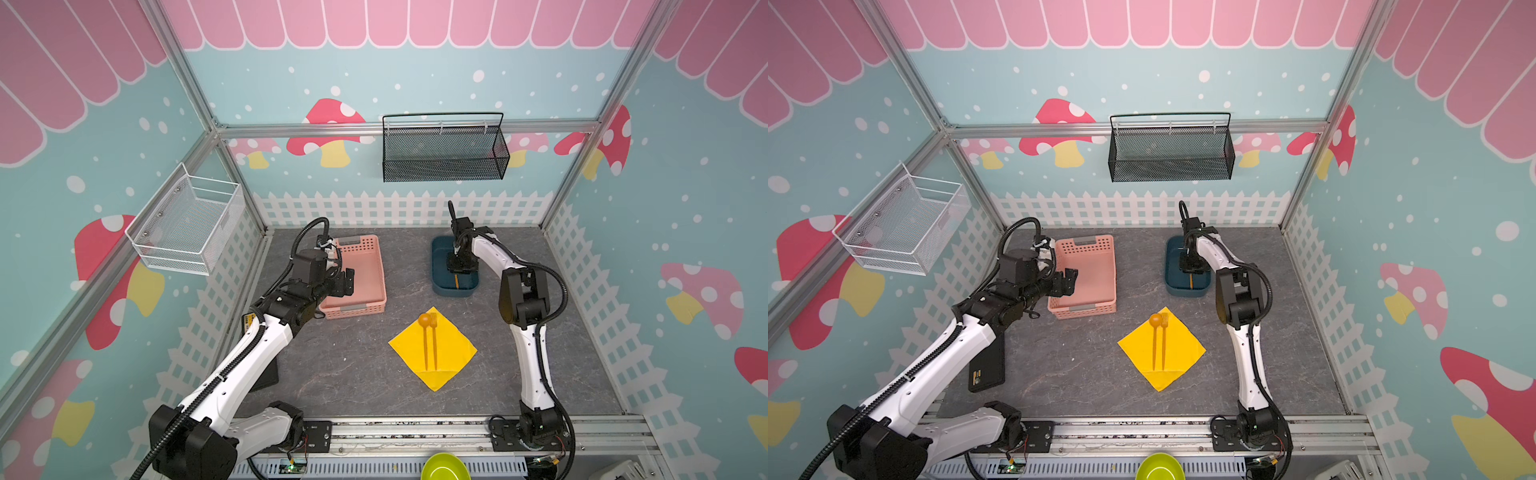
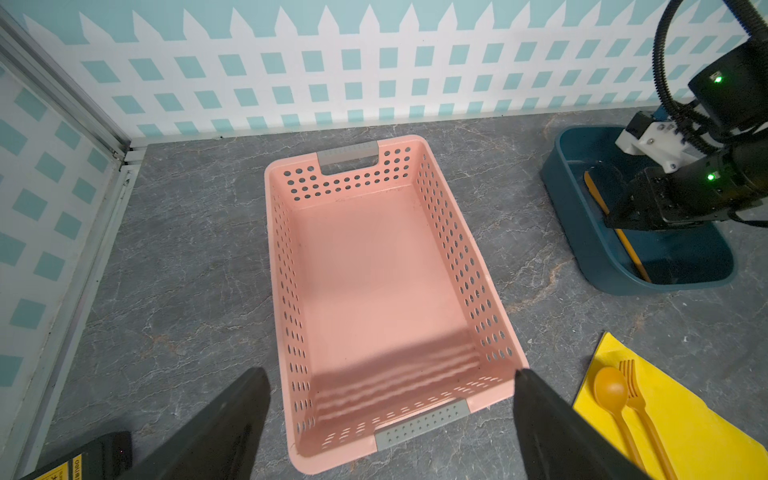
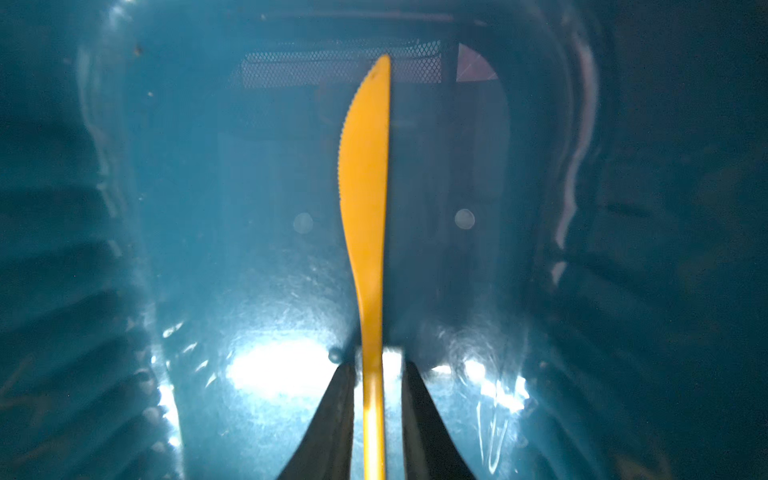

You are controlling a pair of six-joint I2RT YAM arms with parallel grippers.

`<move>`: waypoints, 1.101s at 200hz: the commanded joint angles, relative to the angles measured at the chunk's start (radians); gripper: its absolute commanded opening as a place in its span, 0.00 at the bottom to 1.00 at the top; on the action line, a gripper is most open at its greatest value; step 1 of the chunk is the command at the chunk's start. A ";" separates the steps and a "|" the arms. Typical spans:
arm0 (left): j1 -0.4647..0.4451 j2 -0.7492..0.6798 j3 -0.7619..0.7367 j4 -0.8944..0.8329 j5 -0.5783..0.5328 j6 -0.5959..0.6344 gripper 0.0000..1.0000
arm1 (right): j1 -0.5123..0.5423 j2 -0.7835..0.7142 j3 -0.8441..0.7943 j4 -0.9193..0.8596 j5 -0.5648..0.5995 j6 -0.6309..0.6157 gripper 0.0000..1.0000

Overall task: Place the utensils on the paper napkin and roll it up
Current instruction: 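Lower the right gripper and close it on the knife handle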

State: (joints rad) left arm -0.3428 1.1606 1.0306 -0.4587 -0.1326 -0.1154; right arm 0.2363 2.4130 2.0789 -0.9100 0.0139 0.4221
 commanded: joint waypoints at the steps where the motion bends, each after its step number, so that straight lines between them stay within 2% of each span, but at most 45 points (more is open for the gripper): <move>1: -0.003 -0.001 -0.009 -0.001 -0.016 0.022 0.93 | -0.002 0.052 0.008 -0.057 -0.014 -0.017 0.22; 149: -0.004 -0.016 -0.010 0.000 -0.022 0.022 0.93 | 0.009 0.018 0.007 -0.101 -0.026 -0.011 0.19; 220: -0.003 -0.018 -0.010 0.000 -0.021 0.021 0.93 | 0.012 0.024 0.009 -0.099 -0.026 0.000 0.11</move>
State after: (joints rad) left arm -0.3428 1.1595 1.0306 -0.4587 -0.1394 -0.1154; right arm 0.2405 2.4149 2.0865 -0.9543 -0.0029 0.4206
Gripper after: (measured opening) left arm 0.930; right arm 0.120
